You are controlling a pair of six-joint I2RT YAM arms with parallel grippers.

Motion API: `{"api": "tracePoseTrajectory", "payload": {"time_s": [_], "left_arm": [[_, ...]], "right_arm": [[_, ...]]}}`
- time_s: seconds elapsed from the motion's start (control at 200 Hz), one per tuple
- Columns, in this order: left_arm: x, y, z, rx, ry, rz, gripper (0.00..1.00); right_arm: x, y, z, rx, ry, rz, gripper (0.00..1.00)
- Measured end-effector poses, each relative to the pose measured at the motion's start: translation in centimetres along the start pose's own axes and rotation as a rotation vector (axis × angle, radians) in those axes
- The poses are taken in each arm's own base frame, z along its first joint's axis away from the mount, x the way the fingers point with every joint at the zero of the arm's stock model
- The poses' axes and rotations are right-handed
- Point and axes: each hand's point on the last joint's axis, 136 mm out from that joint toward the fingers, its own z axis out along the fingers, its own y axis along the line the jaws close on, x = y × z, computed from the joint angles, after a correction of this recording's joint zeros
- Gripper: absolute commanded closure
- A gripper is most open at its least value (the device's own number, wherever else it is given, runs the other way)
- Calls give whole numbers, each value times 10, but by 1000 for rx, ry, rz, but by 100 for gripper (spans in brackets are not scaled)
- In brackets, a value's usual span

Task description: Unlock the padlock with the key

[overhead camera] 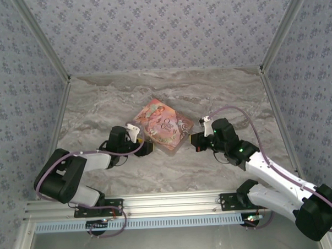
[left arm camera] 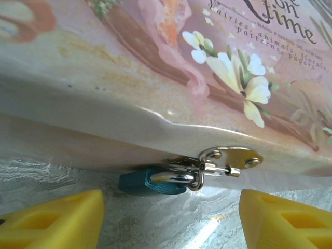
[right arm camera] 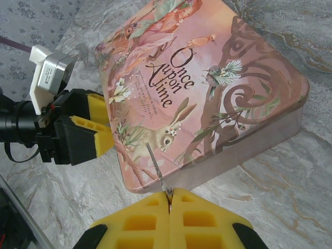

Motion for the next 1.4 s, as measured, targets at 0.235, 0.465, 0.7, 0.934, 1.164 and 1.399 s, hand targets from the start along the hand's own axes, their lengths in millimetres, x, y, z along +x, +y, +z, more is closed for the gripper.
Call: {"api": "tracePoseTrajectory", "payload": {"time_s": [0.235,0.465,0.7,0.934,1.164,1.399], "left_arm": [[2,1,7,2,18,17,36],[-6,1,11,6,6,38,41],[-2,2,17,8,21,35,47],[2,2,21,10,34,33,53],[1,0,21,16,34,33,60],[0,0,21,17,32,28,67]], "right_arm": [[-1,0,0,1,-2,0,100],[-1,-1,0,1,-3,0,100],[-1,0,0,1,-2,0,100],[-1,-1,0,1,-3,1,100],[-1,0,0,1,-2,0,100],[-1,-1,0,1,-3,0,100]]}}
